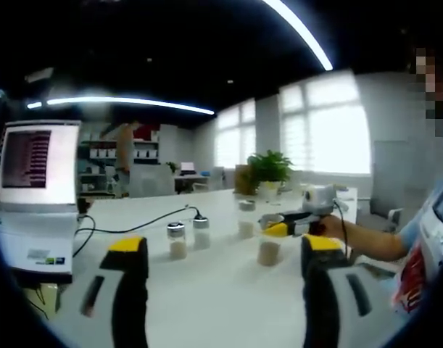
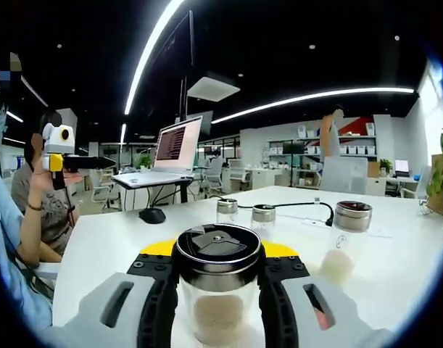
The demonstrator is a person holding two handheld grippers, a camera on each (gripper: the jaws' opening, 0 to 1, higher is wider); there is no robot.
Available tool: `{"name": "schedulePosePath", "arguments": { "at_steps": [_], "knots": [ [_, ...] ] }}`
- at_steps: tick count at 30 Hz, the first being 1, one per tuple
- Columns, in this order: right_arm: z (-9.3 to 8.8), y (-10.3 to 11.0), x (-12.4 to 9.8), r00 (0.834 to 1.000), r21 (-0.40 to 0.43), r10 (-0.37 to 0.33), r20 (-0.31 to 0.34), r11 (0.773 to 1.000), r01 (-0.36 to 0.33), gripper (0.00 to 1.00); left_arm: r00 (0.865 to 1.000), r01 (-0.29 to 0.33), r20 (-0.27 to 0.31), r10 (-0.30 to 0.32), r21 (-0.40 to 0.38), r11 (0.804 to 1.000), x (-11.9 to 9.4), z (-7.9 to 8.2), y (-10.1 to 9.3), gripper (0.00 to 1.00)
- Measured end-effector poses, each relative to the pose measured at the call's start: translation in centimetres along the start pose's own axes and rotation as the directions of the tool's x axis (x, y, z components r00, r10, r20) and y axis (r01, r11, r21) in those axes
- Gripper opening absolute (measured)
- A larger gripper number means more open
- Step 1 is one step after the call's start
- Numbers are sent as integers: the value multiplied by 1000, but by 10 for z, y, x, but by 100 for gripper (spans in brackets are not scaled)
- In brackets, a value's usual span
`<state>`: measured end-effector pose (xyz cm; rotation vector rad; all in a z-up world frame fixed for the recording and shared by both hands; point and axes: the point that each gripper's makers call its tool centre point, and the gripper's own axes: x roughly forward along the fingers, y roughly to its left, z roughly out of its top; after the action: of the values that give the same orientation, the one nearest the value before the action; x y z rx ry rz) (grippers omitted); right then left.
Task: Rotate the seasoning bottle until the label or dispensing opening points toward the visible target arrow and the bottle remains upright within the marked orientation range
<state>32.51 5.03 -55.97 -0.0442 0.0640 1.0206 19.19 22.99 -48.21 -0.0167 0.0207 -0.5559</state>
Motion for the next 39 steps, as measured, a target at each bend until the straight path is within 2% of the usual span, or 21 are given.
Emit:
{"name": "schedulePosePath", "arguments": {
  "at_steps": [20,25,30,39],
  "knots": [
    [-2,7,0,996,-16,82,-21,997,-82,41,1000,2,2,-2,1,1000,-5,0,2,92],
    [-2,7,0,991,-14,134,-8,991,-135,41,1000,6,4,-6,1,1000,-5,1,1,92],
    [-2,9,1,988,-17,155,-15,988,-156,41,1000,-5,-15,6,49,999,-4,-1,0,91],
    [-2,10,0,979,-19,201,-12,979,-202,41,1000,-4,-12,4,33,999,-4,0,0,91]
  ]
}}
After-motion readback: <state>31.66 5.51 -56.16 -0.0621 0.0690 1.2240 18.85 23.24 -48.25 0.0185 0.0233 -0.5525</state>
